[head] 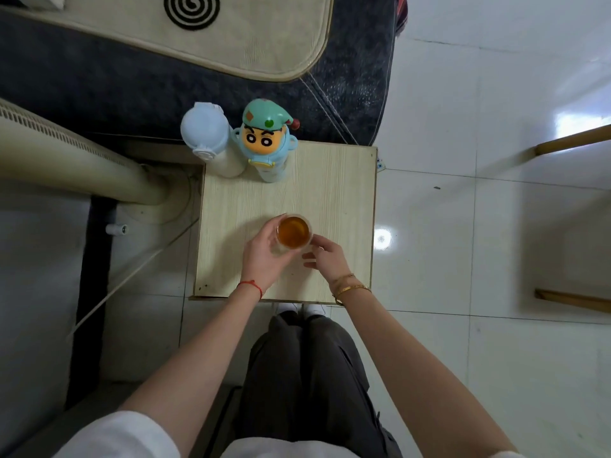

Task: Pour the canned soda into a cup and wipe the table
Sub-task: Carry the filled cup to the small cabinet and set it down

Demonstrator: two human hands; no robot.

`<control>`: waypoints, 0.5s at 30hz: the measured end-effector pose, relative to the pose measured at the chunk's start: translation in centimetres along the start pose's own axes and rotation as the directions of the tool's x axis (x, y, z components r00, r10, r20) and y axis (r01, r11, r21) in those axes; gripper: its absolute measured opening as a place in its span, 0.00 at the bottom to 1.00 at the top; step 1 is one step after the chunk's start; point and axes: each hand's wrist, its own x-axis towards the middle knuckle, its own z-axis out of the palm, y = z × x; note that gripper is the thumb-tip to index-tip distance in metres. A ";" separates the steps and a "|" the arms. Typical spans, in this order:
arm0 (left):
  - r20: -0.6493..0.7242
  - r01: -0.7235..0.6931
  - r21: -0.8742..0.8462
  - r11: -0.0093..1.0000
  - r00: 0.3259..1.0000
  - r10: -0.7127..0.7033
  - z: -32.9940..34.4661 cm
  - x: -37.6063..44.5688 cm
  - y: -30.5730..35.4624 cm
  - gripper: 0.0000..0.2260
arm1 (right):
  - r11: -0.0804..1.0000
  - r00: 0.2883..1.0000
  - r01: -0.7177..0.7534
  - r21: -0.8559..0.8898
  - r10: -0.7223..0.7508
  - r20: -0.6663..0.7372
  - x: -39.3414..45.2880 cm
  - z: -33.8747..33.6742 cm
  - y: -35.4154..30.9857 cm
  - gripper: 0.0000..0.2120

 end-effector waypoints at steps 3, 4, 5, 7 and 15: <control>0.003 0.000 0.001 1.000 1.000 0.000 0.2 0.2 -0.7 0.30 | 1.000 1.000 0.010 -0.014 -0.010 0.011 0.5 0.2 0.5 0.20; 0.006 -0.001 -0.004 1.000 1.000 0.001 0.2 0.3 -0.9 0.30 | 1.000 1.000 0.014 -0.025 -0.013 0.015 0.6 0.3 0.7 0.20; 0.008 0.000 -0.008 1.000 1.000 0.000 0.3 0.4 -1.1 0.30 | 0.999 1.000 0.017 -0.035 -0.017 0.017 0.7 0.3 0.8 0.20; 0.009 0.005 -0.007 1.000 1.000 -0.005 0.3 0.5 -1.5 0.30 | 0.998 1.000 0.024 -0.053 -0.023 0.020 0.9 0.4 1.1 0.20; 0.045 0.041 0.106 0.994 0.998 -0.046 -0.5 0.3 -1.8 0.37 | 0.972 0.996 0.084 -0.220 -0.083 0.013 0.5 0.1 1.1 0.21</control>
